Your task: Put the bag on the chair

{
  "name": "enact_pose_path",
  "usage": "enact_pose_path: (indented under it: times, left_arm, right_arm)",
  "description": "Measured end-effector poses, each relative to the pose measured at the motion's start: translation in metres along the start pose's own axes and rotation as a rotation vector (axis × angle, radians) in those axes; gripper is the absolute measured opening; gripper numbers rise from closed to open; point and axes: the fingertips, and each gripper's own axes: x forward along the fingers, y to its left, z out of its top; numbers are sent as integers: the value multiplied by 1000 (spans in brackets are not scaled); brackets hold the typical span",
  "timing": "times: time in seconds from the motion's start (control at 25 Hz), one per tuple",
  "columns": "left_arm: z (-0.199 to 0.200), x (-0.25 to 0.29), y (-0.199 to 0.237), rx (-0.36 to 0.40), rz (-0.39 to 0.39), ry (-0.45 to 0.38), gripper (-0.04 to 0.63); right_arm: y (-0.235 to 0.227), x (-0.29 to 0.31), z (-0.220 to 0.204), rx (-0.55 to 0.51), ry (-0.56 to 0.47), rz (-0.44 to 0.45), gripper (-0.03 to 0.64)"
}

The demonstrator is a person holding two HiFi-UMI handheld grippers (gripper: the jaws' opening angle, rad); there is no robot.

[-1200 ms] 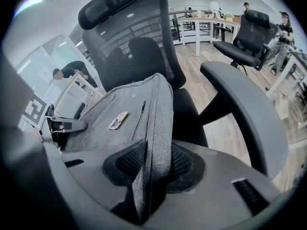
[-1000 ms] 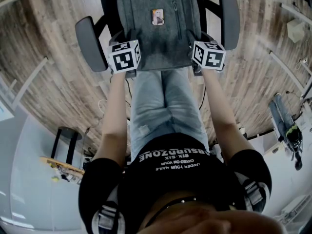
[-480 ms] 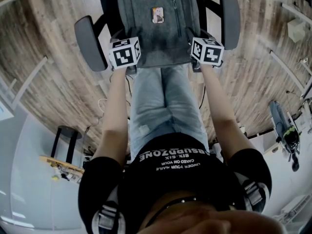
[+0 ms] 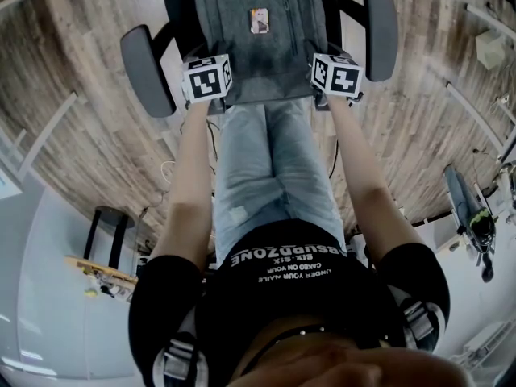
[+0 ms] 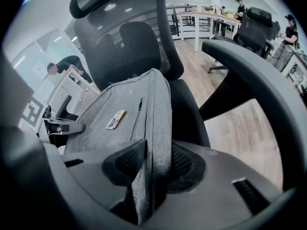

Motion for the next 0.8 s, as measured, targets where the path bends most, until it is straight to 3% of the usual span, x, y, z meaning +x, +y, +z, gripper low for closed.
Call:
enact_pose_path:
  times: [0.6, 0.8]
  left_arm:
    - [-9, 23, 7, -16, 22, 11, 104]
    - [-14, 37, 11, 19, 43, 26, 118]
  right_arm:
    - [-21, 35, -15, 3, 26, -13, 163]
    - [-29, 48, -17, 6, 58, -42, 184]
